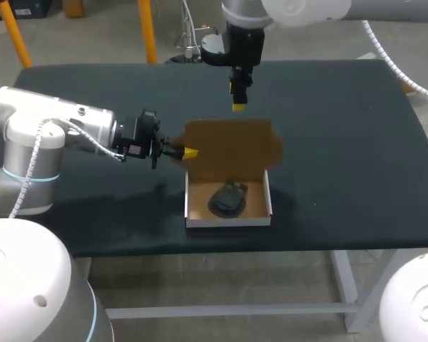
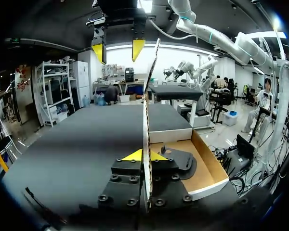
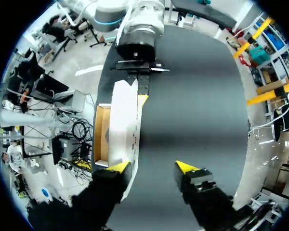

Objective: Assemble the packaging by folding the flat box into shape, placing the metal phone stand inside, and closing the box properly

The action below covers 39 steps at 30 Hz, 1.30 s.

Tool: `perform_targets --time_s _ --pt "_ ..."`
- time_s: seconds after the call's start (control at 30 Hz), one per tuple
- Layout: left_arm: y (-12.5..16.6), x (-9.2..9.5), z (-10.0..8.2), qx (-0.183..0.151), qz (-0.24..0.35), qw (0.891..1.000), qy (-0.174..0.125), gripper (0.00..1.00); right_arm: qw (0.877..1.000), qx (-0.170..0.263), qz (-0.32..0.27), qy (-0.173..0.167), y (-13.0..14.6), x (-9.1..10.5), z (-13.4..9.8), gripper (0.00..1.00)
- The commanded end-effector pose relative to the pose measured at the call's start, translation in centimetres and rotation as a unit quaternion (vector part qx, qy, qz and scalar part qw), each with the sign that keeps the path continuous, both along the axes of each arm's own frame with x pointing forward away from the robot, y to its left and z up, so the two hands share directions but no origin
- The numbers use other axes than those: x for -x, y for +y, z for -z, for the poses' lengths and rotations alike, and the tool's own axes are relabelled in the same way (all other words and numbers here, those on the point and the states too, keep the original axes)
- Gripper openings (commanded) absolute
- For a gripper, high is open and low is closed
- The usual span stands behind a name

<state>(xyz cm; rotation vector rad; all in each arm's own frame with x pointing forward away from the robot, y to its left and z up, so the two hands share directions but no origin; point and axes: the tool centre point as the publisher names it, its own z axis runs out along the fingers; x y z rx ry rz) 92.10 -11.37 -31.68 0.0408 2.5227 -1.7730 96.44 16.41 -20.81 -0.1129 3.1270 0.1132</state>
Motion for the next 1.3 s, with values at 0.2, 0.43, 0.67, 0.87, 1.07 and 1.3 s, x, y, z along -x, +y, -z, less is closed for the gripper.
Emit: perform_targets --time_s 0.2,0.43,0.67,0.87,1.07,1.3 --pt "-0.1 0.0 0.1 0.001 0.0 1.0 0.0 0.0 1.0 0.002 -0.006 0.008 0.7 0.8 0.7 0.63" --pt "-0.1 0.0 0.1 0.001 0.0 1.0 0.0 0.0 1.0 -0.002 -0.009 0.012 0.9 2.0 1.2 0.62" --pt "-0.1 0.0 0.1 0.001 0.0 1.0 0.0 0.0 1.0 -0.001 -0.011 0.013 1.1 3.2 1.5 0.61" --pt "-0.1 0.0 0.1 0.001 0.0 1.0 0.0 0.0 1.0 -0.001 -0.01 0.014 1.1 4.1 1.9 0.61" --pt "-0.1 0.0 0.1 0.001 0.0 1.0 0.0 0.0 1.0 0.002 -0.008 0.016 1.2 4.5 2.4 0.61" --pt "-0.1 0.0 0.1 0.001 0.0 1.0 0.0 0.0 1.0 0.001 -0.008 0.021 1.4 4.6 3.2 0.61"
